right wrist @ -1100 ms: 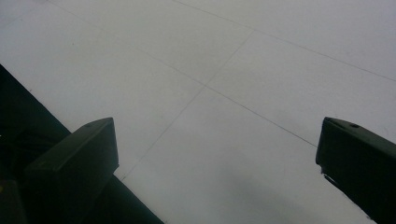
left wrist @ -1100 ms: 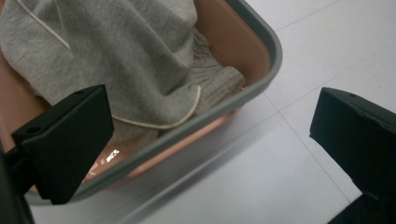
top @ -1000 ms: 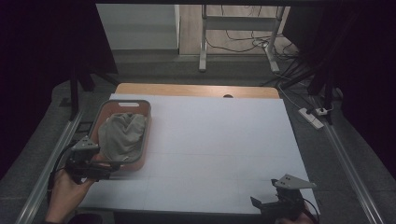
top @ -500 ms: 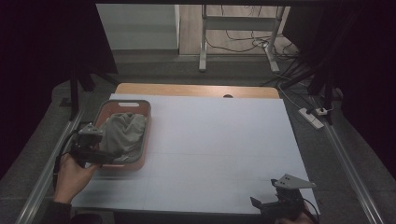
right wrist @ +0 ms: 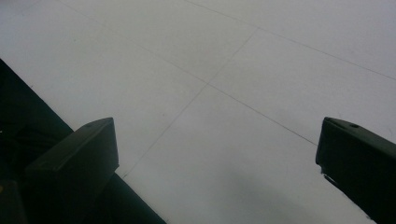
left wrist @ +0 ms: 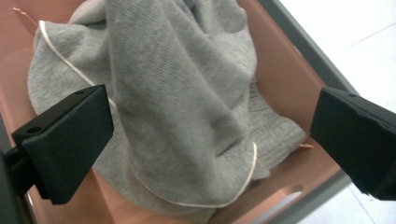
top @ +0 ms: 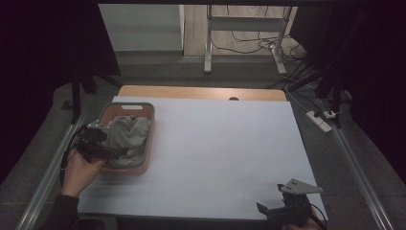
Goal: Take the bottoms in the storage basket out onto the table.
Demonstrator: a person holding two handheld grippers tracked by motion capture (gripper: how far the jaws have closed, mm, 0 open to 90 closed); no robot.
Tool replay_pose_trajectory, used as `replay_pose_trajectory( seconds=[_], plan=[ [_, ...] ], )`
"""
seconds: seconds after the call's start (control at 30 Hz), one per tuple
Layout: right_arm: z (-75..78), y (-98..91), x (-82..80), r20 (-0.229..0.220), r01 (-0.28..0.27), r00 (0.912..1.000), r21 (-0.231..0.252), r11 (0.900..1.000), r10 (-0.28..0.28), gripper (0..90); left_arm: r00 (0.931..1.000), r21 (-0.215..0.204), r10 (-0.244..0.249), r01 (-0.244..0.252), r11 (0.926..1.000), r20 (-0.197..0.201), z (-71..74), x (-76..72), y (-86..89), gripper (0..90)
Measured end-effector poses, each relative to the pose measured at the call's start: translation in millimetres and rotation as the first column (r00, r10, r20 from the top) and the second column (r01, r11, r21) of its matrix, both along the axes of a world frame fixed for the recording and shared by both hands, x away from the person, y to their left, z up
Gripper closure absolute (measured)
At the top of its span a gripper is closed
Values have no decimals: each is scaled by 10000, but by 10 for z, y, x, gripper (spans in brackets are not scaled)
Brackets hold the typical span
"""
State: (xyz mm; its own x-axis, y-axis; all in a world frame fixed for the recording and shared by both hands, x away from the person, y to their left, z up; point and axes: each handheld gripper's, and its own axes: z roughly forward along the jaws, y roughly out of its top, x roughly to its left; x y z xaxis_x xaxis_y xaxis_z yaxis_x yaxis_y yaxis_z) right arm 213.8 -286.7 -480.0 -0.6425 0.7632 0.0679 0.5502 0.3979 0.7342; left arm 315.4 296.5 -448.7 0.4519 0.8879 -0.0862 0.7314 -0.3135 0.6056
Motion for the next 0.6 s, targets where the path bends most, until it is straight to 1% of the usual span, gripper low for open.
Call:
replay_pose_trajectory(
  seconds=[0.07, 0.17, 0.2, 0.27, 0.33, 0.37, 0.47, 0.53, 0.6],
  plan=[
    [0, 2, 0, 7, -7, 10000, -29, 10000, 7, 0, 10000, 58, -22, 23, 10000, -54, -2, 19, 4, 1],
    [-1, 4, 0, 21, -16, 10000, -54, 10000, 16, 0, 9998, 262, -18, 24, 9997, -196, -16, 102, -5, 7],
    [-2, 5, 1, 21, -20, 10000, -45, 10000, 20, 0, 9998, 262, -18, 24, 9997, -196, -16, 102, -5, 6],
    [-2, 5, 2, 11, -25, 10000, -51, 10000, 25, 0, 9996, 311, -79, 88, 9995, -273, -27, 177, -17, 5],
    [-2, 6, 1, -6, -20, 10000, -55, 10000, 20, 0, 9996, 328, -95, 104, 9994, -269, -30, 194, -21, 2],
    [-4, 8, 1, 4, -19, 10000, -47, 10000, 19, 0, 9993, 364, -126, 138, 9992, -340, -37, 245, -29, 2],
    [-2, 7, 1, -6, -39, 10000, -86, 10000, 39, 0, 9988, 392, -61, 81, 9992, -490, -62, 337, -40, 1],
    [-3, 8, 1, 2, -29, 10000, -69, 10000, 29, 0, 9985, 425, -67, 90, 9991, -536, -72, 364, -45, 1],
    [-4, 8, 1, -2, -38, 10000, -46, 10000, 38, 0, 9975, 461, -56, 89, 9989, -708, -104, 443, -55, 0]
  ],
)
